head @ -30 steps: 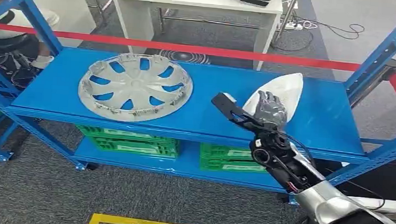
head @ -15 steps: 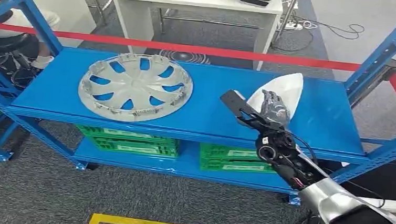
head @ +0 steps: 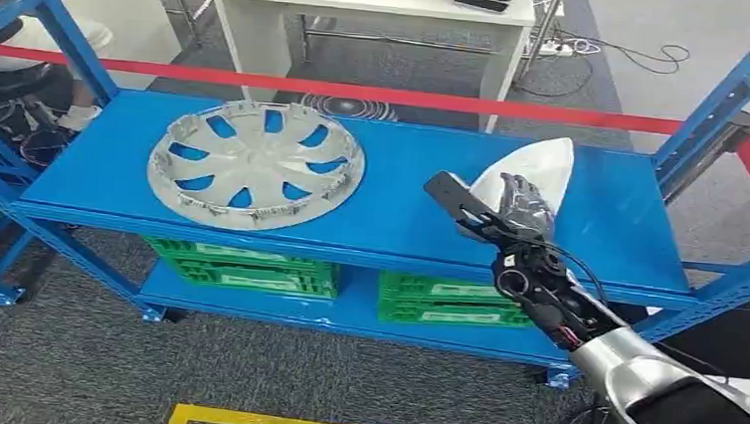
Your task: Take the parts from the cabinet and place them on the table.
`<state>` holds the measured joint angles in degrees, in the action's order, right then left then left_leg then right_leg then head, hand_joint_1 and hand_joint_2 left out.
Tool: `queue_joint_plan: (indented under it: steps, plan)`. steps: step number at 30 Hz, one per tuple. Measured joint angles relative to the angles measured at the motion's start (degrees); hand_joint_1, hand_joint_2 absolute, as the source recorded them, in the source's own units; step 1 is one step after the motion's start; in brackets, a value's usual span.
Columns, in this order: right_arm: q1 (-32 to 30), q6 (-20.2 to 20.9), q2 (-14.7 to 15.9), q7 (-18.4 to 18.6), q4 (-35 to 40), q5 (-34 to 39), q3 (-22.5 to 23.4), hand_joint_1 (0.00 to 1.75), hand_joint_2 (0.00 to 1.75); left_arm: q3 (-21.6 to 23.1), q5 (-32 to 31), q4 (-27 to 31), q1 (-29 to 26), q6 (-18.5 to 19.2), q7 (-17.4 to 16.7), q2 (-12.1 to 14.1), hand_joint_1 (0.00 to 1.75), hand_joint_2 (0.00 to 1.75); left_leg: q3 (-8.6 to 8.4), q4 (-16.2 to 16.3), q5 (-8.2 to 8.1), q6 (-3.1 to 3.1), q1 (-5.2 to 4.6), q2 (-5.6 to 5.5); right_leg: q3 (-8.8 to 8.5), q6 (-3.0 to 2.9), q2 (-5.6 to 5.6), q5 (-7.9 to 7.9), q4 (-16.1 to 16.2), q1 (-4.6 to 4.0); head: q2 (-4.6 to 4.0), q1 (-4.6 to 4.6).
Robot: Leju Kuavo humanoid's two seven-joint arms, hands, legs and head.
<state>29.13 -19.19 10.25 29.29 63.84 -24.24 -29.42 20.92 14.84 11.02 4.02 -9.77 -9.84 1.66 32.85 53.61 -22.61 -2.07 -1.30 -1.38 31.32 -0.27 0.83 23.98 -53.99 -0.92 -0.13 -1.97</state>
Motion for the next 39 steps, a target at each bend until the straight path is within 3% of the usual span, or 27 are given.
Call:
queue_joint_plan:
  steps: [22,39]
  plan:
    - [3.52,1.49,0.04,-6.86,-5.88,4.22,-1.94,0.0,1.75,0.5,1.22,0.0,0.02,0.07,0.2,0.04,0.0,0.0,0.0,0.0,0.0,0.0,0.0,0.0,0.0,0.0,0.0,0.0,0.0,0.0,0.0,0.0]
    - [3.91,-0.2,0.04,-12.54,-12.52,8.83,-3.28,0.0,1.75,1.79,2.05,0.0,0.03,0.0,0.2,0.04,0.0,0.0,0.0,0.0,0.0,0.0,0.0,0.0,0.0,0.0,-0.01,0.0,0.0,0.0,0.0,0.0]
